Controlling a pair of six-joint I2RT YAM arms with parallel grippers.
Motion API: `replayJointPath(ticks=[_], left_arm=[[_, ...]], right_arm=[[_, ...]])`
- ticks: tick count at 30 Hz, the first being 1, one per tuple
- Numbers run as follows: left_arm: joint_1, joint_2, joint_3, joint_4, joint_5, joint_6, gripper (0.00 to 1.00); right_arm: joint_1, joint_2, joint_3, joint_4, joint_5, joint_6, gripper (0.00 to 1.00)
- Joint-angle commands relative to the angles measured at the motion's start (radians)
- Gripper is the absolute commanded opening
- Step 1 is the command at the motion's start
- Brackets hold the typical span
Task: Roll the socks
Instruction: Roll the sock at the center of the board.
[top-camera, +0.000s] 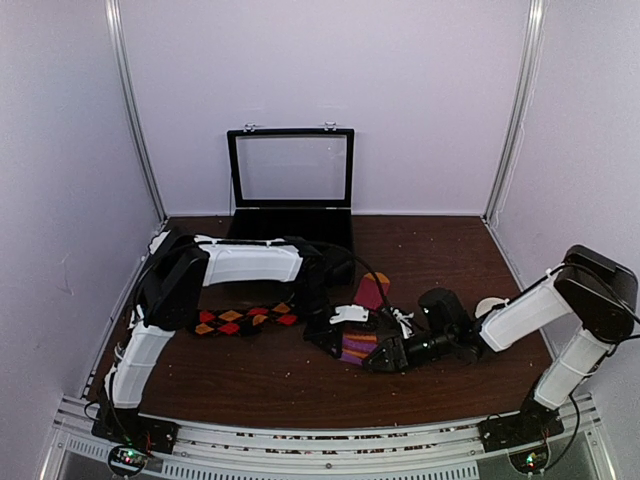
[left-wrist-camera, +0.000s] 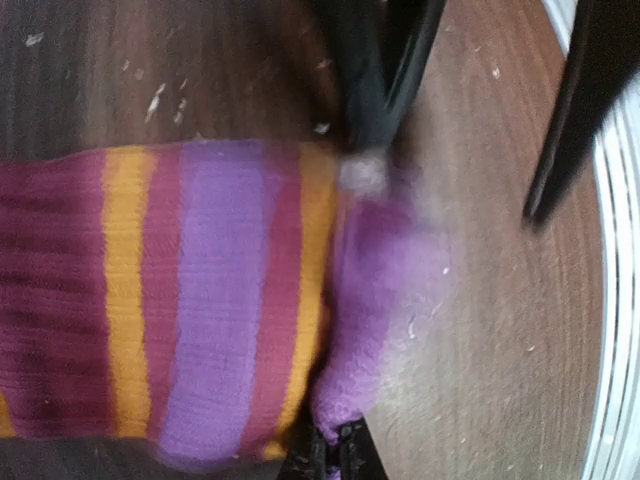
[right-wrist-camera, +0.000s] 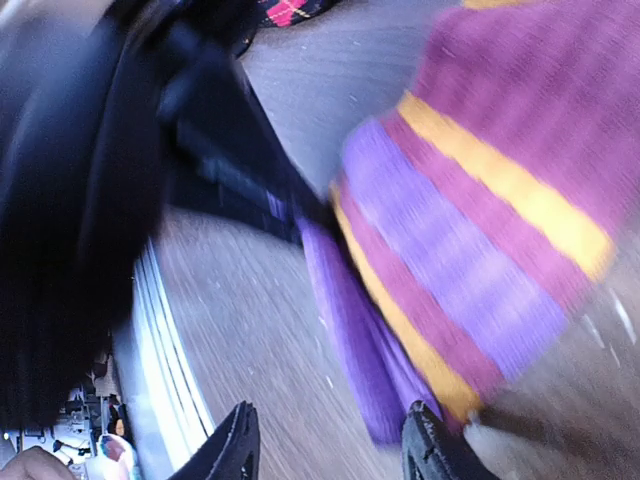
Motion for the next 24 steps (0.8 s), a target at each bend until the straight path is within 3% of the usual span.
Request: replayJointPath(ticks=[1,5,10,12,16,17,18,22,24], left_arm=[[0.016,0.027,0.007,-0.079,-0.121,-0.05,0.0],[0.016,0.027,0.024,-0.08,-0.12,-0.052,0.0],[0.016,0.038,0.056,-0.12,-0.095,-0.05,0.0],[0.016,0.043,0.07,-0.144,-0.074,-0.051,0.0],[0.016,0.051,0.096,-0.194,-0.053,-0.052,0.0],[0.016,0.05,0.097,-0.2,-0.049,-0.052,0.0],[0.016,0.05,0.1,-0.208,-0.046,-0.05,0.0],[0.016,0.049,0.118,-0.219,-0.044,-0.056,0.0],[0.016,0.051,0.133,-0.226,-0.035,-0.059,0.0]], right_arm=[[0.002,-0.045,-0.139,0.037,0.089,0.043,0.51],[0.015,-0.099,-0.182,0.13,0.052,0.035,0.5],[0.087,-0.227,-0.215,0.072,0.161,-0.015,0.5],[0.14,-0.303,-0.219,0.011,0.252,-0.05,0.51],[0.374,-0.5,-0.166,-0.268,0.745,-0.2,0.54],[0.419,-0.535,-0.15,-0.323,0.847,-0.215,0.68],[0.454,-0.561,-0.137,-0.372,0.93,-0.224,0.96],[0.541,-0.635,-0.077,-0.513,1.118,-0.248,1.0],[0.544,-0.642,-0.058,-0.544,1.051,-0.286,1.0]])
